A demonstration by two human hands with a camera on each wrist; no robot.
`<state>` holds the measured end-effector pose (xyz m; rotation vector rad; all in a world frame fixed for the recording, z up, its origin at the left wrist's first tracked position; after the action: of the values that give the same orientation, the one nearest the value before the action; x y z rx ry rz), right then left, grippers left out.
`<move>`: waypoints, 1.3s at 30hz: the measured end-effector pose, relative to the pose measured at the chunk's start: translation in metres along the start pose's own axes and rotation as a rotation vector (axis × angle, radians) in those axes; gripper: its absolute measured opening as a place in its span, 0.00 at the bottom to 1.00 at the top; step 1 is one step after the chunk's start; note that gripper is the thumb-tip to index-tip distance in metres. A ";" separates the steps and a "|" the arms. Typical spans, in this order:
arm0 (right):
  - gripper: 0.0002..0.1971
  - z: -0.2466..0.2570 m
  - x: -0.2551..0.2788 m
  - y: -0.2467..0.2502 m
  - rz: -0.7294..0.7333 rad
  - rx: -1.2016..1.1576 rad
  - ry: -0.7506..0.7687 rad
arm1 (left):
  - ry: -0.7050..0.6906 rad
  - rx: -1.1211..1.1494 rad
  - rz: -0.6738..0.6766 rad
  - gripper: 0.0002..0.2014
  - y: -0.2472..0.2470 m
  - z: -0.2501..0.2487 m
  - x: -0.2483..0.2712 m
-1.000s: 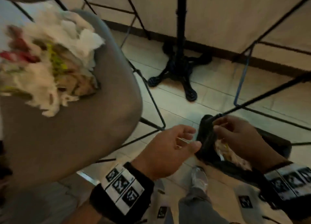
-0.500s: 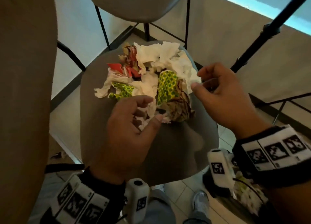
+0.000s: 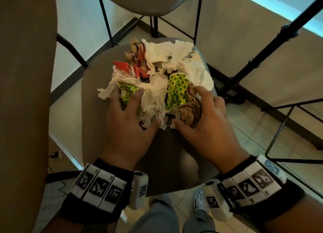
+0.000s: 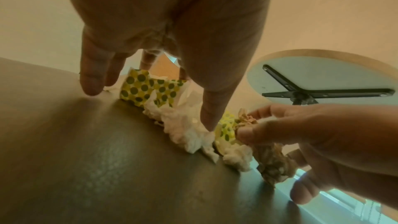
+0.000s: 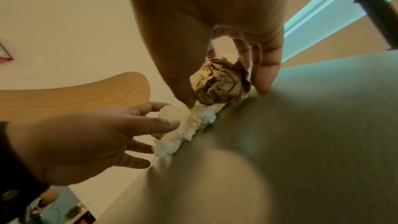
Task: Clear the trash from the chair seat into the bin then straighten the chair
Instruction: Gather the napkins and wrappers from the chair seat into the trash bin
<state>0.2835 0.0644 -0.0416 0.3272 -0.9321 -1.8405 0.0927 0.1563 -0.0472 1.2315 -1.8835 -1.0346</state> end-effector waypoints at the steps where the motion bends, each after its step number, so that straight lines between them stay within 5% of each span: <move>1: 0.46 -0.001 0.000 -0.001 0.009 -0.007 -0.002 | 0.001 0.020 -0.005 0.40 0.000 0.002 -0.002; 11: 0.30 -0.001 0.011 0.001 0.068 -0.147 0.030 | 0.025 0.133 -0.115 0.13 0.014 0.008 -0.008; 25: 0.21 -0.007 0.021 0.028 0.035 -0.372 0.000 | -0.184 0.283 -0.298 0.13 0.059 -0.018 0.019; 32: 0.21 -0.063 0.053 0.068 -0.029 -0.417 -0.127 | -0.385 0.525 -0.083 0.09 0.046 -0.102 0.049; 39: 0.16 -0.236 0.145 0.121 -0.246 -0.526 -0.446 | -0.553 0.600 0.436 0.05 -0.097 -0.222 0.103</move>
<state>0.4372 -0.1921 -0.0850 -0.3212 -0.6742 -2.3576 0.2841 -0.0219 -0.0164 0.7889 -2.8777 -0.6157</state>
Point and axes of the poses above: each hand's wrist, its own x-axis away from the middle knuckle, its own y-axis out of the back of the hand, z = x × y, the point moved 7 cm from there along -x, towards the middle knuckle, and after that the axes turned 3 degrees about -x, right-handed, at the moved point
